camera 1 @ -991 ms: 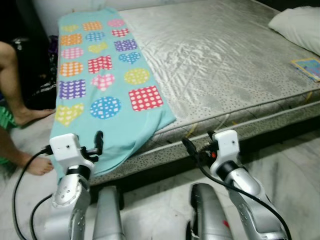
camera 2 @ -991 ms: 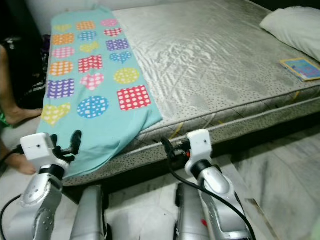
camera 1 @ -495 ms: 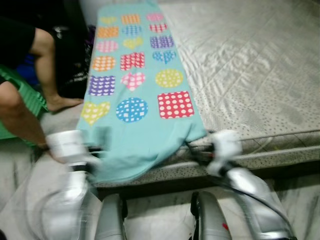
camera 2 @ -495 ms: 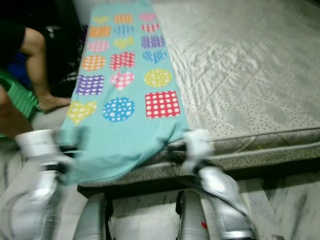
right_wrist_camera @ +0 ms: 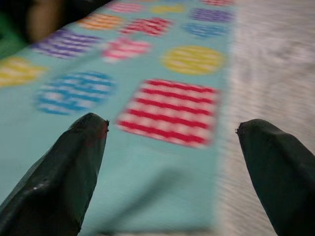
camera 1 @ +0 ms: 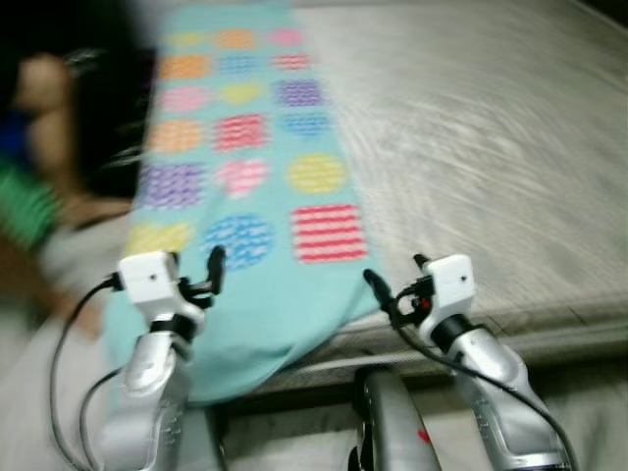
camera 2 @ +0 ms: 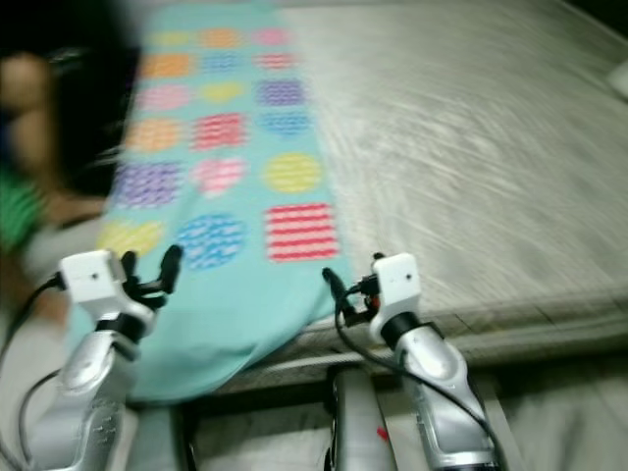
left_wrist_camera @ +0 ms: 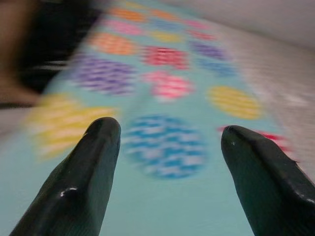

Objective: Clean up the room

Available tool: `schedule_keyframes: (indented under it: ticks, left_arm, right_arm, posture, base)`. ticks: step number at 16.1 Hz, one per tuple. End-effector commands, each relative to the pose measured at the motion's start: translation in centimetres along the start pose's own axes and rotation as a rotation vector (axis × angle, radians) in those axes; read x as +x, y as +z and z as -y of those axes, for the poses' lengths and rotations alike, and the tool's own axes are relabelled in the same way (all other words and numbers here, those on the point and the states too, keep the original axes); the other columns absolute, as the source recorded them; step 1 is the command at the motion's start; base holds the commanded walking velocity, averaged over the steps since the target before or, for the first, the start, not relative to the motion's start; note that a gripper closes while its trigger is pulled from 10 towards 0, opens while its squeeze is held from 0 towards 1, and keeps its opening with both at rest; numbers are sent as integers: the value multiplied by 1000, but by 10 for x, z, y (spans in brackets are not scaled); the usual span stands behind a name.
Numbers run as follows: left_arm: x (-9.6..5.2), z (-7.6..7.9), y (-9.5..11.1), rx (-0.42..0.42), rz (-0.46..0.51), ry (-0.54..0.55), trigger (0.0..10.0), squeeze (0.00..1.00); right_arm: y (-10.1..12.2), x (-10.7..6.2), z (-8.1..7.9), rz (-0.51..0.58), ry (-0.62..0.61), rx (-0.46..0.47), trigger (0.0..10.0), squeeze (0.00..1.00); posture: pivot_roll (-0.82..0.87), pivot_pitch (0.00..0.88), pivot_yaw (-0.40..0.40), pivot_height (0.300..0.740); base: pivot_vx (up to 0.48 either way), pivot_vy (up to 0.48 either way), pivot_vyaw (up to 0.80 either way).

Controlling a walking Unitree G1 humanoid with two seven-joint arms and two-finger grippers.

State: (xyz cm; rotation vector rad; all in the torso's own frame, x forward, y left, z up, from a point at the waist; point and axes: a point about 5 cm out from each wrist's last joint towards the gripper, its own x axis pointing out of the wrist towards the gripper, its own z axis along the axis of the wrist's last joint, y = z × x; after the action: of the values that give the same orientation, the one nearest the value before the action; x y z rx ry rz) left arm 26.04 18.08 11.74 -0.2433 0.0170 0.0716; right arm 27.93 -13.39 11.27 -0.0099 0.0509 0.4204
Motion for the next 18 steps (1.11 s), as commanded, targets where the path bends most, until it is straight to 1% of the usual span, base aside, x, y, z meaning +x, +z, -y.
schedule_keyframes:
  ticks: [1,2,6,8,9,10,11,13,15,16,17,18]
  left_arm:
    - [0,-2,-2,5,-17,12,10000,0]
    - [0,-2,-2,5,-19,13,10000,0]
    - [0,-1,-4,6,-28,17,10000,0]
    - [0,-2,-5,3,-36,24,10000,0]
    - [0,-2,-6,6,-45,33,10000,0]
    - [0,-3,-7,6,-58,49,10000,0]
    - [0,-3,-8,7,-65,51,10000,0]
    - [-3,-4,-9,9,-78,59,10000,0]
    - [-5,-3,-8,5,-85,62,10000,0]
    - [-6,0,-8,-3,-91,56,10000,0]
    - [-7,2,-8,-17,-99,41,10000,0]
    - [-8,5,-8,-22,-105,20,10000,0]
  right_arm:
    - [-3,-3,0,-13,-4,-3,10000,0]
    - [-3,-3,0,-12,-2,-21,10000,0]
    - [-3,-3,0,-12,-1,-19,10000,0]
    - [-4,-3,1,-16,-9,-12,10000,0]
    - [-6,-3,1,-29,-13,-19,10000,0]
    - [-8,-3,2,-55,-11,-50,10000,0]
    - [-10,-3,1,-67,7,-53,10000,0]
    - [-20,-4,-9,-164,137,-72,10000,0]
    - [-26,-6,-20,-224,229,-74,10000,0]
    - [-26,-4,-27,-225,236,-67,10000,0]
    - [-24,-1,-30,-208,221,-45,10000,0]
    - [-21,2,-34,-177,203,-44,10000,0]
  posture:
    - [-100,123,34,521]
    - [-101,127,35,521]
    - [-101,131,33,521]
    - [-101,134,31,521]
    - [-99,139,29,521]
    - [-98,145,29,521]
    - [-96,154,28,521]
    - [-89,178,30,521]
    - [-79,195,31,521]
    - [-73,202,31,521]
    - [-65,207,30,521]
    - [-61,209,30,521]
  base:
    - [0,0,0]
    - [0,0,0]
    - [0,0,683]
    - [0,0,0]
    - [0,0,0]
    - [0,0,0]
    - [0,0,0]
    - [0,0,0]
    - [0,0,0]
    - [0,0,0]
    - [0,0,0]
    - [0,0,0]
